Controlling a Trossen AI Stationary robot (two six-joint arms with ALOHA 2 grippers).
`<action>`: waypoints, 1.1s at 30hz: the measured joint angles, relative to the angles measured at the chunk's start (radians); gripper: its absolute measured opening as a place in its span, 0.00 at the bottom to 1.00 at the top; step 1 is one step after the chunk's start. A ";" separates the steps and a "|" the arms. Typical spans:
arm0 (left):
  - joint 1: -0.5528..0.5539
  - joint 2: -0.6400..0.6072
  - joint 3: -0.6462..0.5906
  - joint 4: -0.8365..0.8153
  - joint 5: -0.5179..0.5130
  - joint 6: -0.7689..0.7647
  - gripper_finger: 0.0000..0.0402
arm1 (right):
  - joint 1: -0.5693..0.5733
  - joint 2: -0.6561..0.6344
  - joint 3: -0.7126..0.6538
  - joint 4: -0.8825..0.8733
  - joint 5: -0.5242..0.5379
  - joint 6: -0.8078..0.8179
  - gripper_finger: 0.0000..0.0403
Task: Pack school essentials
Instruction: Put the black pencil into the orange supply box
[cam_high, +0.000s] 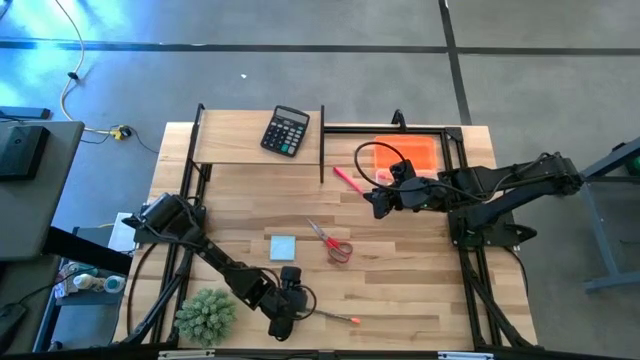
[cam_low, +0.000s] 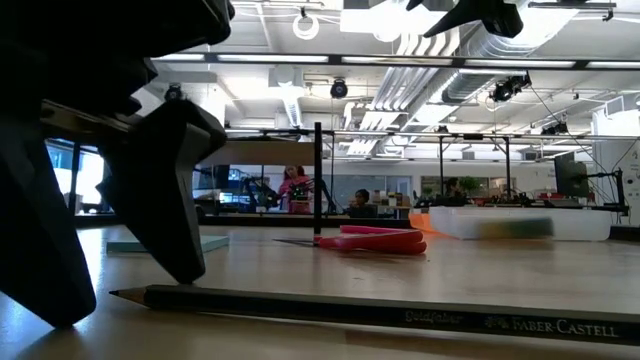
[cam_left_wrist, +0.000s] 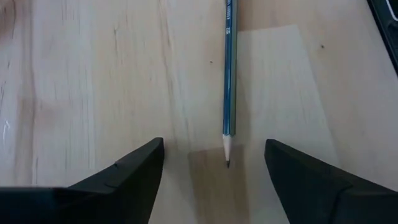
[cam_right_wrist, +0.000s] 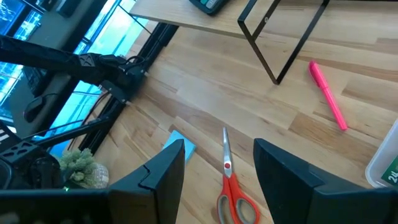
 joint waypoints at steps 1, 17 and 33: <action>0.002 0.000 0.000 0.000 0.005 -0.012 0.65 | 0.000 0.000 0.000 0.000 0.000 0.000 0.45; 0.014 -0.003 0.000 -0.009 0.025 -0.021 0.50 | 0.000 0.000 0.000 0.000 0.010 -0.001 0.45; -0.015 0.005 -0.001 -0.003 -0.006 -0.040 0.40 | 0.000 0.001 0.000 0.001 0.010 -0.002 0.45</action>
